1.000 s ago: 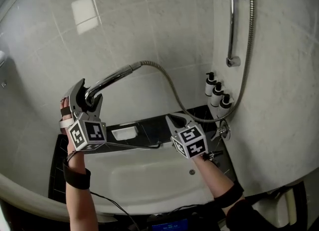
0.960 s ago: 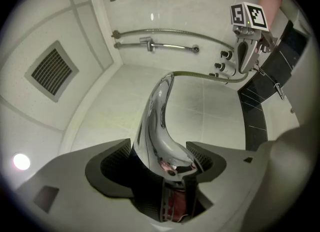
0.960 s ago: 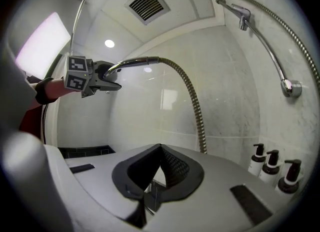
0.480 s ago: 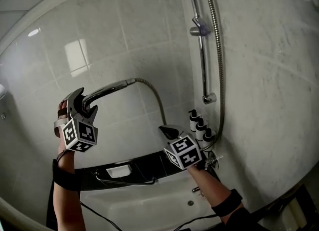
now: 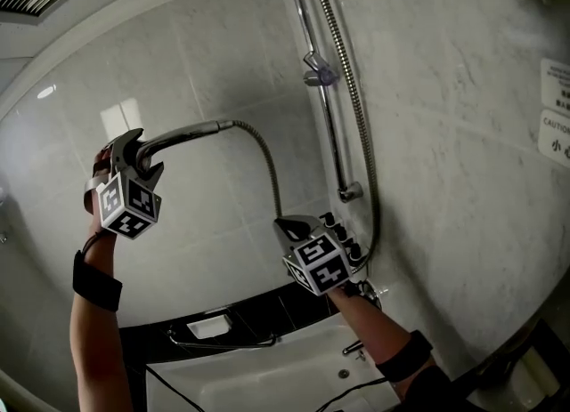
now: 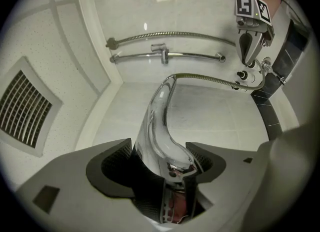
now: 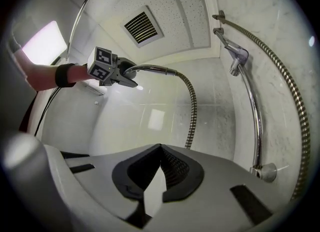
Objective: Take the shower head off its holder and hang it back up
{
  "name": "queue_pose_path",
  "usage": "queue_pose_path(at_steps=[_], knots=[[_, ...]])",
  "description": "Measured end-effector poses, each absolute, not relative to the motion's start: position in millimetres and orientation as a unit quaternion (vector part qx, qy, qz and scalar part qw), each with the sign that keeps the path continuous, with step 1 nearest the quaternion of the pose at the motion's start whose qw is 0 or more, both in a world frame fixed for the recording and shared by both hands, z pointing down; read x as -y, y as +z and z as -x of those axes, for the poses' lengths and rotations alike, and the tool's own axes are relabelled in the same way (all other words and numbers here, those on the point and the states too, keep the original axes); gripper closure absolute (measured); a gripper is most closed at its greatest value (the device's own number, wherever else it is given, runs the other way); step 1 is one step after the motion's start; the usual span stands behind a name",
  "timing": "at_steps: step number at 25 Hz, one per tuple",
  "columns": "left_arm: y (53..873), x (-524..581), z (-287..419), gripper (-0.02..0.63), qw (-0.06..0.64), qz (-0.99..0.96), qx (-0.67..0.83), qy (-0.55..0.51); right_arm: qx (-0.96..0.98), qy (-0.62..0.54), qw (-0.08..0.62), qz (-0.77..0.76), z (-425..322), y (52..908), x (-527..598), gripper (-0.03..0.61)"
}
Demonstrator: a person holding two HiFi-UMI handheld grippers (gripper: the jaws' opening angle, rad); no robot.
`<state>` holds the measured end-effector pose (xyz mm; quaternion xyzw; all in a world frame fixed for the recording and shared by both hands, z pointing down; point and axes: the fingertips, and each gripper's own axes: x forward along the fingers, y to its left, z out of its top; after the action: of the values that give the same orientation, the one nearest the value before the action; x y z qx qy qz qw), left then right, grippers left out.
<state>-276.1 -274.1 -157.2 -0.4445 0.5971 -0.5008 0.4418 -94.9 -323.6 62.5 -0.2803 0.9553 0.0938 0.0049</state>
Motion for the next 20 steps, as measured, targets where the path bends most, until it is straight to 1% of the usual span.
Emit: queue_pose_path(at_steps=[4, 20], knots=[[-188.5, 286.7, 253.5, 0.278, 0.466, 0.434, -0.571, -0.518, -0.953, 0.098, 0.012, 0.288, 87.9, 49.0, 334.0, 0.571], [-282.4, 321.9, 194.1, 0.279, 0.493, 0.410, -0.532, -0.554, -0.951, 0.099, 0.033, 0.290, 67.1, 23.8, 342.0, 0.571]])
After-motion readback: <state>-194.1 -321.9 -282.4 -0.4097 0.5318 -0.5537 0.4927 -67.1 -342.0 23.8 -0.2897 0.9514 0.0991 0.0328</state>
